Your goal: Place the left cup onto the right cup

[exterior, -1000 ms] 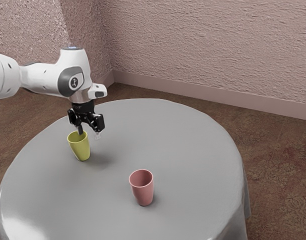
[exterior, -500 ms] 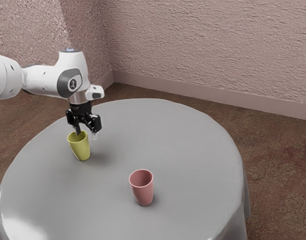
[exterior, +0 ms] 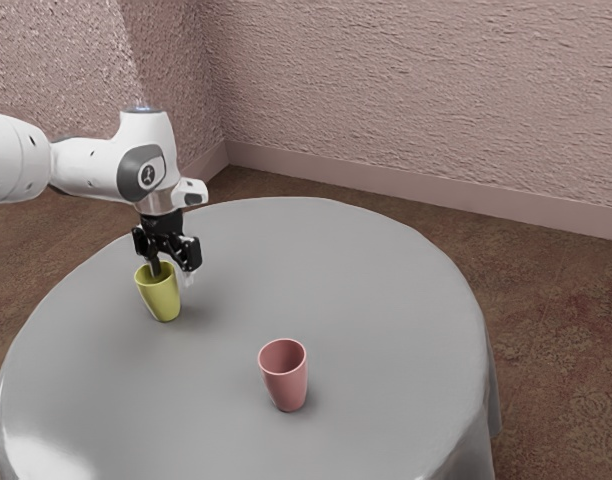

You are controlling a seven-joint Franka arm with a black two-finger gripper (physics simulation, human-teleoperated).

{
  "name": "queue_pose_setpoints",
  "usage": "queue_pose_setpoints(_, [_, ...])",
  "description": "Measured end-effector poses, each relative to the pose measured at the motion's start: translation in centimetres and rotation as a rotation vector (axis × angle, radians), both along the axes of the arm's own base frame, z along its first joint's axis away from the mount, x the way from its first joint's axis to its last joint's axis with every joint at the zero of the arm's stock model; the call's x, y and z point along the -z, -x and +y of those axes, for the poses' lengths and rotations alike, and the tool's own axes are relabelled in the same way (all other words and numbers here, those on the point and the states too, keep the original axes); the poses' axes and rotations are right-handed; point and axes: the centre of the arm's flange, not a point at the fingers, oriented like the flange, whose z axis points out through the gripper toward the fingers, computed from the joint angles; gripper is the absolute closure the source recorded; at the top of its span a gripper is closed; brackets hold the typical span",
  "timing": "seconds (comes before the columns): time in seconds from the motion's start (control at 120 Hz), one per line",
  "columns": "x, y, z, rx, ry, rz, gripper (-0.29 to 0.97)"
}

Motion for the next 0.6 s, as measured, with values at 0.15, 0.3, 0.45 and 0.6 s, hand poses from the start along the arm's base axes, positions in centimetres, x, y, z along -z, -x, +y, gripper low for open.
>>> queue_pose_setpoints(0.15, [0.27,-0.25,-0.02,0.006,-0.001,0.001,0.14])
queue_pose_setpoints(0.3, [0.55,-0.39,-0.04,0.011,0.0,0.004,0.18])
queue_pose_setpoints(0.45, [0.89,-0.46,0.0,0.014,0.001,0.008,0.21])
queue_pose_setpoints(0.6, [0.96,-0.48,0.29,0.012,-0.002,0.009,0.27])
